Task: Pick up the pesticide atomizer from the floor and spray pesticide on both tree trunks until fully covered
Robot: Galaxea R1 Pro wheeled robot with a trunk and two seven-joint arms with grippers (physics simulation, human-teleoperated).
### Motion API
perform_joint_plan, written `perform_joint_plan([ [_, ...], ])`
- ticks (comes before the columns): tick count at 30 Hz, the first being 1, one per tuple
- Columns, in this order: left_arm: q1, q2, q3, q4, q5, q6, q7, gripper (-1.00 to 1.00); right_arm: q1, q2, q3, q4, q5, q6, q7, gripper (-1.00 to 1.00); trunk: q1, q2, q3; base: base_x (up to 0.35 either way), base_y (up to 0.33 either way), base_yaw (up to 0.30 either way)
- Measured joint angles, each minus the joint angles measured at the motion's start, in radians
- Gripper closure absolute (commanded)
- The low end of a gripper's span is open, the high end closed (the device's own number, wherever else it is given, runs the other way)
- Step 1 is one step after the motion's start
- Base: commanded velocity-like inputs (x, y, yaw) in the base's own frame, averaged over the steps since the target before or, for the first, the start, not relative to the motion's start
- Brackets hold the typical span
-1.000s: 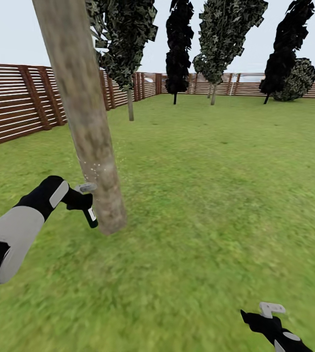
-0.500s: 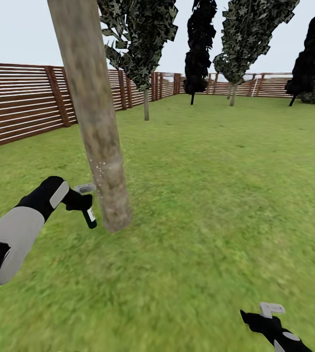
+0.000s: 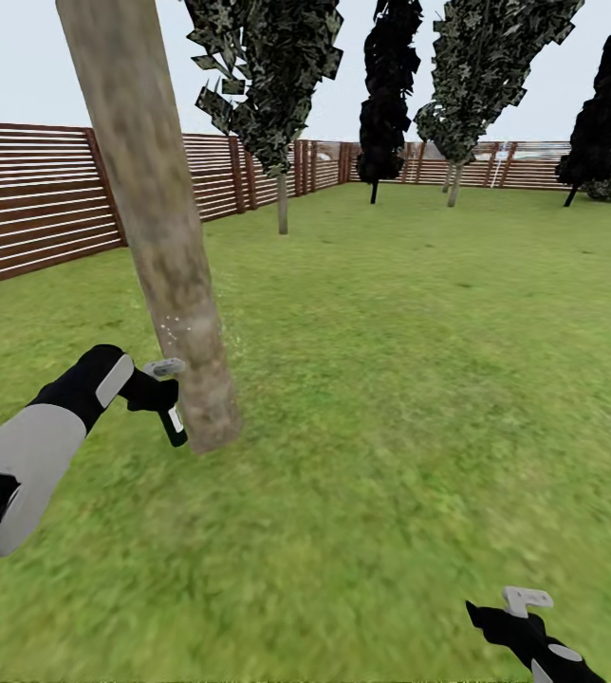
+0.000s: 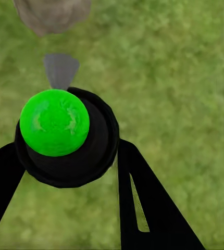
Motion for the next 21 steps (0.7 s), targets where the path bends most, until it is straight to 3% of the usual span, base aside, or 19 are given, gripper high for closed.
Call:
perform_joint_plan([
  [5, -0.025, 0.001, 0.006, -0.003, -0.002, 0.009, 0.013, 1.00, 0.000, 0.000, 0.000, 0.000, 0.000, 0.001, 0.000, -1.00, 0.000, 0.000, 0.000, -0.007, -0.022, 0.000],
  [9, -0.207, 0.030, 0.005, 0.015, -0.001, 0.027, 0.027, 1.00, 0.000, 0.000, 0.001, 0.001, 0.000, 0.001, 0.000, -1.00, 0.000, 0.000, 0.000, 0.000, 0.000, 0.000],
  [13, -0.363, 0.035, -0.004, 0.173, 0.003, 0.035, 0.026, 1.00, 0.000, 0.000, 0.000, 0.000, 0.000, 0.001, 0.000, -1.00, 0.000, 0.000, 0.000, 0.000, 0.000, 0.000],
  [15, -0.363, 0.032, -0.008, 0.187, 0.003, 0.035, 0.025, 1.00, 0.000, 0.000, 0.000, 0.000, 0.000, 0.000, 0.000, -1.00, 0.000, 0.000, 0.000, 0.000, 0.000, 0.000],
  [17, -0.326, 0.031, -0.006, 0.189, 0.003, 0.034, 0.023, 1.00, 0.000, 0.000, 0.001, 0.000, 0.000, 0.000, 0.000, -1.00, 0.000, 0.000, 0.000, 0.000, 0.000, 0.000],
  [18, -0.271, 0.029, 0.001, 0.180, 0.014, 0.031, 0.018, 1.00, 0.000, 0.000, 0.001, 0.000, 0.000, 0.000, 0.000, -1.00, 0.000, 0.000, 0.000, 0.000, 0.000, 0.000],
  [19, -0.180, 0.022, 0.000, 0.174, 0.009, 0.025, 0.015, 1.00, 0.000, 0.000, 0.001, 0.000, 0.000, 0.001, 0.000, -1.00, 0.000, 0.000, 0.000, 0.000, 0.000, 0.000],
  [21, -0.137, 0.016, 0.000, 0.171, 0.009, 0.021, 0.014, 1.00, 0.000, 0.000, 0.001, 0.000, 0.000, 0.001, 0.000, -1.00, 0.000, 0.000, 0.000, 0.000, 0.000, 0.000],
])
